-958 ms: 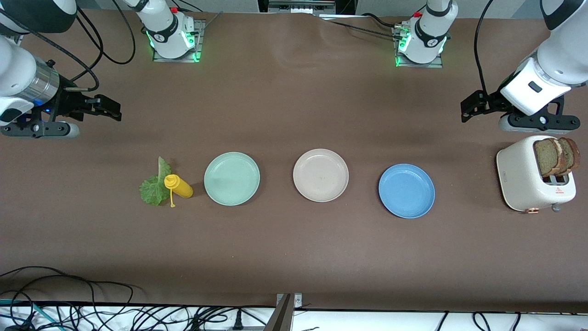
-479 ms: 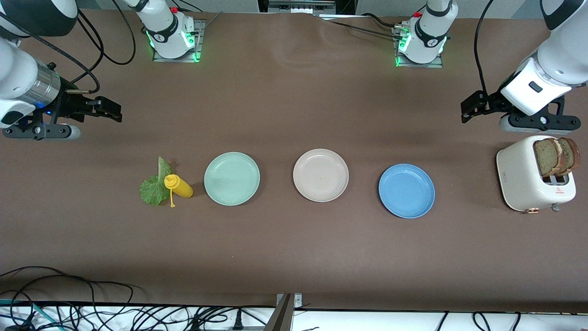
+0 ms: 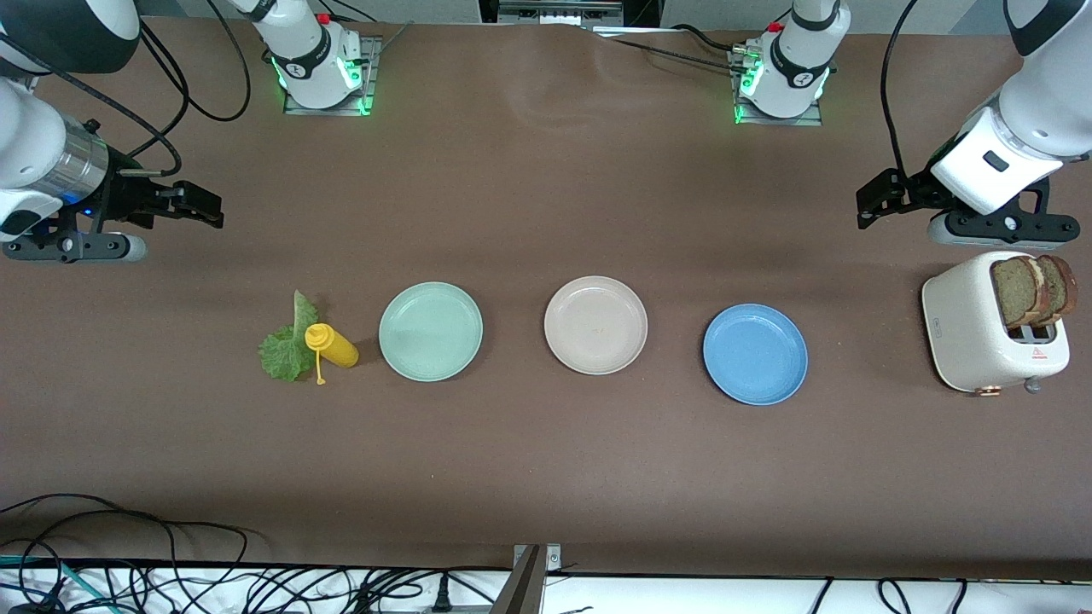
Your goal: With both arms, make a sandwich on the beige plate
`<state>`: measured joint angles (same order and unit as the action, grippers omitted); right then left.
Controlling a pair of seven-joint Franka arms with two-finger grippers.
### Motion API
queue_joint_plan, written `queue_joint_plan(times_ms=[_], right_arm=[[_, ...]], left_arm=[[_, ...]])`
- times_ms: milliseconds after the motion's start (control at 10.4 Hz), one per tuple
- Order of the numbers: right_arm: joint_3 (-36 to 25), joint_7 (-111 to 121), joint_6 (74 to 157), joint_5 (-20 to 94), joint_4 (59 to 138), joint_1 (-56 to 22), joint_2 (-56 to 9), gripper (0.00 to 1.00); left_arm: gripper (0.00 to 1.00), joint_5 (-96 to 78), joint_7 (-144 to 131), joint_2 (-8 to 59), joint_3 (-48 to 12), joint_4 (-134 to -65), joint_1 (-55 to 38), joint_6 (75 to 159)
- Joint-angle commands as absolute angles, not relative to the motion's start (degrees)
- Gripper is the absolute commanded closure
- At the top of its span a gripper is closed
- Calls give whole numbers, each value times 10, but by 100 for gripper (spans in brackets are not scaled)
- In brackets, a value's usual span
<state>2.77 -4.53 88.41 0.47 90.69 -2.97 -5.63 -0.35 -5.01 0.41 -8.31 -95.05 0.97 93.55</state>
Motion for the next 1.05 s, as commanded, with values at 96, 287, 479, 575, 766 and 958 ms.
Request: queue_joint_plan(times_ms=[96,287,479,575,766,958], right_arm=[[27,-26,875,3,902,-24,-59,0],[26,-19,875,4,907,-24,-60,0],[26,-18,876,3,911,-23,-63,0],[19,-5,883,4,919,-22,-64,0],[-3,61,892,7,920,-20,-73,0],[-8,75,908,6,935,-20,-74,0]], left_arm=[[0,5,-42,11,-85,-934,12,933],[0,5,-42,11,-85,-934,12,933],[0,5,-42,11,-84,-935,12,933],[0,5,-42,11,-84,-934,12,933],[0,5,-42,11,-84,-935,13,933],[0,5,-42,11,-84,-935,14,932]])
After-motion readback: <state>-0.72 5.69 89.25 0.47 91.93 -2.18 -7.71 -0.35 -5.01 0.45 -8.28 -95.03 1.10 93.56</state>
